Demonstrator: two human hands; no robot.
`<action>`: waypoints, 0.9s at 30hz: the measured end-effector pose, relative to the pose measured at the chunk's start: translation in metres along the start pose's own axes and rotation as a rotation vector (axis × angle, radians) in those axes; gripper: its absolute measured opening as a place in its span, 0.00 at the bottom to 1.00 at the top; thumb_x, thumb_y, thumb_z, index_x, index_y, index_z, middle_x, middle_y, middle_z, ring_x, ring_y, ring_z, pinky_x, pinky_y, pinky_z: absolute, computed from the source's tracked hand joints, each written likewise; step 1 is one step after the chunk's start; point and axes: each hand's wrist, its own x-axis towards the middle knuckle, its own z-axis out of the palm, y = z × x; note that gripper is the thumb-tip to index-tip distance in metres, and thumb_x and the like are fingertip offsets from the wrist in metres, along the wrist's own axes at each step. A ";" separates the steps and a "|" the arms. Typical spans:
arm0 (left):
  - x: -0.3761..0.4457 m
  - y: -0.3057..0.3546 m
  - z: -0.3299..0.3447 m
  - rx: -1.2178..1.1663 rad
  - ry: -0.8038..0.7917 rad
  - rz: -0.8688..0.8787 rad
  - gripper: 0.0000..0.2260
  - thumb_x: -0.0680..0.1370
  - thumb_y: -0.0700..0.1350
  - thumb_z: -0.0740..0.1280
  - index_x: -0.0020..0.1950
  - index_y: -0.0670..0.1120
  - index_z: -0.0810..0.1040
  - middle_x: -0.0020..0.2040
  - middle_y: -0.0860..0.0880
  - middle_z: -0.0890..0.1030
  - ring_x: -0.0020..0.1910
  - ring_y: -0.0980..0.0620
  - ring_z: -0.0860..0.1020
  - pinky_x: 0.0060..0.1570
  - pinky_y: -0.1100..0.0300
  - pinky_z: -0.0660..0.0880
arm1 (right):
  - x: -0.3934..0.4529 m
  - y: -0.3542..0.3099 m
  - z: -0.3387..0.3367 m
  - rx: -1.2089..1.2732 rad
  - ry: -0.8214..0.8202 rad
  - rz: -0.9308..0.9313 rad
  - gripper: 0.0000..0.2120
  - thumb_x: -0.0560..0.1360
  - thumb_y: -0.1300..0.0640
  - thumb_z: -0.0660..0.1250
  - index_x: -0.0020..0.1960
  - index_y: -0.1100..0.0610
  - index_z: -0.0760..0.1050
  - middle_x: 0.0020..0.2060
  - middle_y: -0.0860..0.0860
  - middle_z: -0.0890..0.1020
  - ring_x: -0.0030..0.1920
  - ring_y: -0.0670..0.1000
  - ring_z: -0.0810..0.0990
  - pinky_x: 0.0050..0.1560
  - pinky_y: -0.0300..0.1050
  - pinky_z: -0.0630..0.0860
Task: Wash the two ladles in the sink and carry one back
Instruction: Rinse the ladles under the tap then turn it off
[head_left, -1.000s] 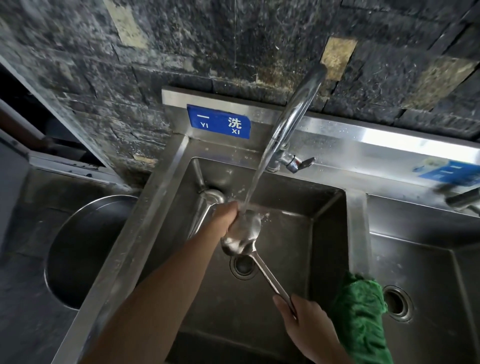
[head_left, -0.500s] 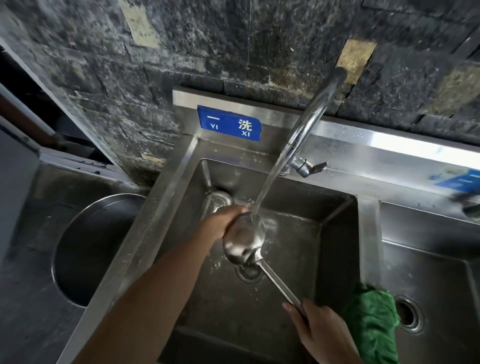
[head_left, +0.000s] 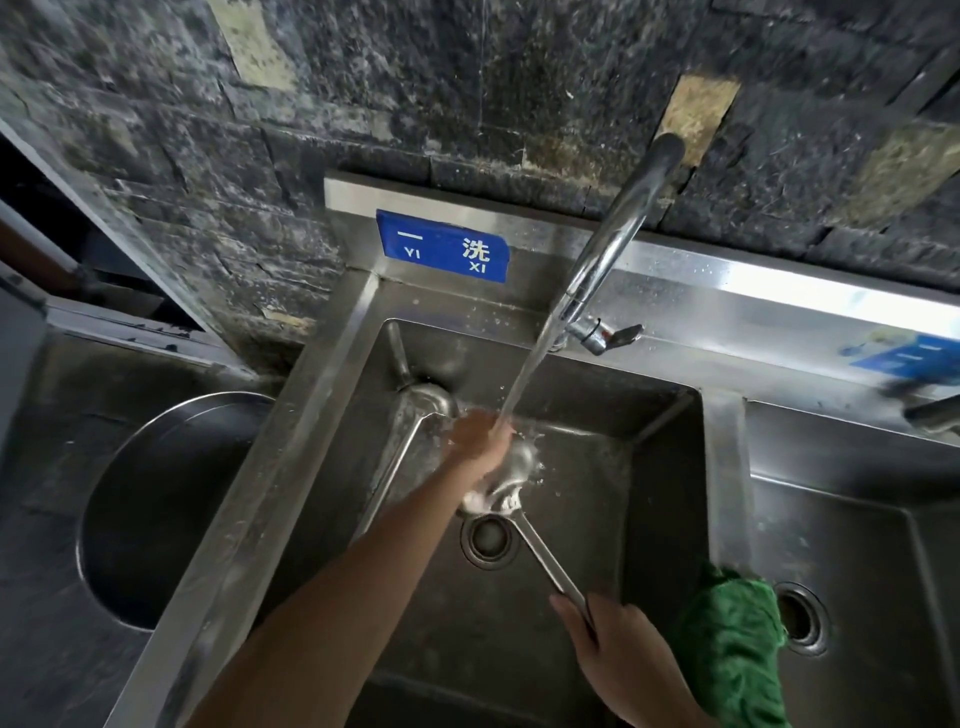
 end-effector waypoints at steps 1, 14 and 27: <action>-0.008 0.003 0.002 0.053 0.025 0.044 0.20 0.82 0.56 0.54 0.54 0.46 0.81 0.49 0.48 0.84 0.48 0.48 0.84 0.48 0.54 0.80 | 0.002 -0.006 -0.001 -0.013 -0.034 -0.024 0.50 0.60 0.17 0.27 0.43 0.53 0.71 0.43 0.55 0.85 0.47 0.58 0.84 0.43 0.51 0.77; -0.003 -0.023 0.012 -0.458 0.196 -0.249 0.22 0.84 0.55 0.46 0.46 0.46 0.75 0.39 0.49 0.77 0.32 0.54 0.75 0.29 0.62 0.73 | 0.013 -0.024 -0.009 -0.017 -0.042 -0.034 0.34 0.76 0.27 0.43 0.46 0.53 0.74 0.42 0.52 0.84 0.44 0.56 0.85 0.45 0.53 0.81; -0.006 -0.028 0.006 -0.561 0.551 -0.036 0.19 0.76 0.60 0.58 0.55 0.51 0.82 0.55 0.52 0.80 0.52 0.52 0.78 0.47 0.58 0.78 | 0.039 -0.051 -0.016 0.052 -0.123 -0.076 0.24 0.81 0.33 0.52 0.45 0.51 0.73 0.36 0.47 0.81 0.37 0.49 0.83 0.41 0.49 0.81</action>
